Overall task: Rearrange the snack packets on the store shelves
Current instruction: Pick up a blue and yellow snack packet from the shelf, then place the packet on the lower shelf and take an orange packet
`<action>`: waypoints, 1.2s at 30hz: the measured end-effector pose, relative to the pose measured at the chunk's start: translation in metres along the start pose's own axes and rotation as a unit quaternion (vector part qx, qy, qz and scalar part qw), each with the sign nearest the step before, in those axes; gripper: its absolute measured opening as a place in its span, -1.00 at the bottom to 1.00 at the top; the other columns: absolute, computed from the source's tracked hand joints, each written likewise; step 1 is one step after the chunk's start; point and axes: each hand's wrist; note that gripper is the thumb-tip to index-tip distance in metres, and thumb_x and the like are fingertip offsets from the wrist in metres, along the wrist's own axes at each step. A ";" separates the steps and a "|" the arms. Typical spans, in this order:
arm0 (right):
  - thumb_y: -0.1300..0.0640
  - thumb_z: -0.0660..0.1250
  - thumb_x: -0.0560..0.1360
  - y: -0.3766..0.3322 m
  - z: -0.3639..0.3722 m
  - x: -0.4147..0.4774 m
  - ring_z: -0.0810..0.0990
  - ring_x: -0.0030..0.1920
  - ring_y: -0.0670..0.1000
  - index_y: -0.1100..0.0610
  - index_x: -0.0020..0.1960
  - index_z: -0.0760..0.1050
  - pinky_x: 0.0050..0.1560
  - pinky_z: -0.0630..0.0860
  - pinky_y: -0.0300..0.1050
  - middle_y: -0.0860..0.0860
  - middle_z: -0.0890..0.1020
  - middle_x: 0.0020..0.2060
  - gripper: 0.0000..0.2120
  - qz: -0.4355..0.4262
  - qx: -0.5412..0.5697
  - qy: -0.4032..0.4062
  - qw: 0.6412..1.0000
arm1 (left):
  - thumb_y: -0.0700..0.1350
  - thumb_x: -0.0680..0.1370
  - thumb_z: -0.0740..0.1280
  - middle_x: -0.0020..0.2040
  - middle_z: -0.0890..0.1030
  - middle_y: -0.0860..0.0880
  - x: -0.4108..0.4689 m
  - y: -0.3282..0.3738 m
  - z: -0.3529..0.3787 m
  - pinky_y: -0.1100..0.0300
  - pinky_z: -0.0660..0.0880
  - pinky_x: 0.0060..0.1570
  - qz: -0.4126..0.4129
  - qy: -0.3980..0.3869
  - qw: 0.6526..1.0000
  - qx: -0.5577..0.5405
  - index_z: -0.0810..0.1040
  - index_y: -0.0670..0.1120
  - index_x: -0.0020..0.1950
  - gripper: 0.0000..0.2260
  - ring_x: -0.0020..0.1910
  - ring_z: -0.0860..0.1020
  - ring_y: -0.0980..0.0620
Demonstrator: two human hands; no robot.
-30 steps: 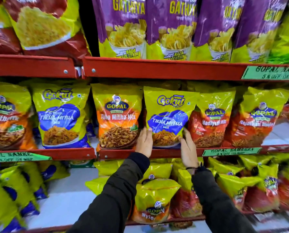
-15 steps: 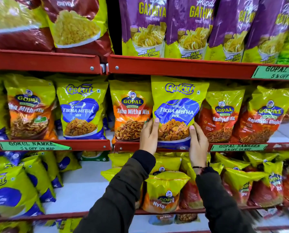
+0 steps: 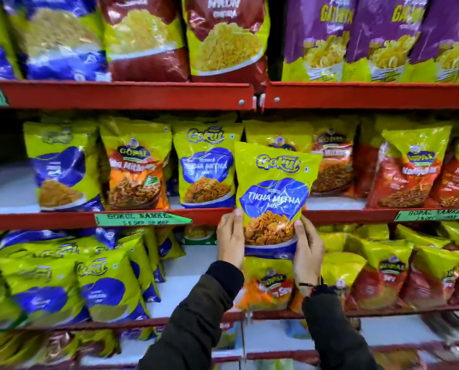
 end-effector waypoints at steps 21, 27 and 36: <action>-0.16 0.27 0.48 0.108 0.068 -0.151 0.57 -0.18 -0.23 -0.02 0.11 0.42 0.02 0.47 -0.01 -0.18 0.66 -0.16 -0.71 0.171 -0.135 -0.117 0.969 | -0.10 0.65 0.16 0.42 0.44 -0.11 -0.047 -0.178 -0.134 0.29 0.17 0.36 -0.212 0.050 0.974 0.067 0.39 -0.18 0.42 -0.64 0.43 0.35 0.03; -0.02 0.30 0.56 0.155 0.096 -0.132 0.54 -0.11 -0.01 -0.02 0.00 0.42 0.01 0.35 -0.10 -0.14 0.57 -0.20 -0.90 0.254 -0.204 -0.179 0.929 | -0.05 0.62 0.13 0.05 0.58 -0.25 -0.010 -0.224 -0.133 0.08 0.35 0.03 -0.306 0.031 0.944 0.116 0.46 -0.10 0.12 -0.81 0.06 0.54 -0.22; 0.29 0.29 0.53 0.187 0.147 -0.096 0.57 0.18 0.20 0.23 0.40 0.28 0.01 0.38 -0.18 0.24 0.60 0.18 -0.53 0.342 -0.301 -0.297 0.839 | -0.21 0.62 0.12 0.31 0.49 -0.11 0.047 -0.271 -0.142 0.21 0.30 0.15 -0.397 -0.078 0.908 0.111 0.31 -0.14 0.48 -0.60 0.29 0.46 -0.11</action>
Point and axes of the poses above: each hand's wrist, its own x-axis towards the middle knuckle, its own z-axis out of the palm, y = z × x
